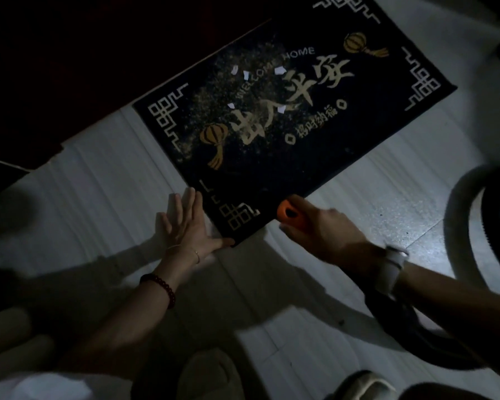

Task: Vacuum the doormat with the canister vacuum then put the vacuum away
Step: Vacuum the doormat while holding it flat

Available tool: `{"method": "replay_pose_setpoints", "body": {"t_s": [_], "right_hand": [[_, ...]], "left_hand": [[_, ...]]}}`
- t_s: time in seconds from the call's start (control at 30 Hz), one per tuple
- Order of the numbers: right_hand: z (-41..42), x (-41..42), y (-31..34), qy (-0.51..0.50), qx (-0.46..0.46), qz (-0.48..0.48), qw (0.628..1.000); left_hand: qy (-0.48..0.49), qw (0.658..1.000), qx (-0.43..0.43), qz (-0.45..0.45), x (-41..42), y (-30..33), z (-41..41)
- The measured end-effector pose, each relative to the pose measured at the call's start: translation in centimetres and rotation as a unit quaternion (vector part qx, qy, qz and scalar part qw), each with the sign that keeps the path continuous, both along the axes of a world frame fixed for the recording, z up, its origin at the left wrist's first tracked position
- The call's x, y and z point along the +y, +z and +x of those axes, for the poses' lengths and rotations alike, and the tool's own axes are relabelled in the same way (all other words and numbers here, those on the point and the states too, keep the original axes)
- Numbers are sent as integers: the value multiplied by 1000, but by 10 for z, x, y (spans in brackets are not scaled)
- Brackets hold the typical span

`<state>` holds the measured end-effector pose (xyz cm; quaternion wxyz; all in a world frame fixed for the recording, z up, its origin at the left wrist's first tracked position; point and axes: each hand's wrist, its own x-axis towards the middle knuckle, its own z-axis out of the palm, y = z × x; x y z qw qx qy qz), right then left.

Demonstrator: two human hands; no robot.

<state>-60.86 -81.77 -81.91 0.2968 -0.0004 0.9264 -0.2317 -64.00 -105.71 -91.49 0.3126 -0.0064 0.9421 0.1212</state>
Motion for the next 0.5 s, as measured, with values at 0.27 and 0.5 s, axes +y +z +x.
{"method": "replay_pose_setpoints", "body": {"t_s": [0.27, 0.5], "right_hand": [[-61, -31, -3, -1, 93, -10, 996], [-125, -72, -14, -9, 106, -78, 991]], "left_hand": [[3, 1000, -1, 0, 0, -4, -2], [-14, 1000, 25, 3, -6, -8, 0]]}}
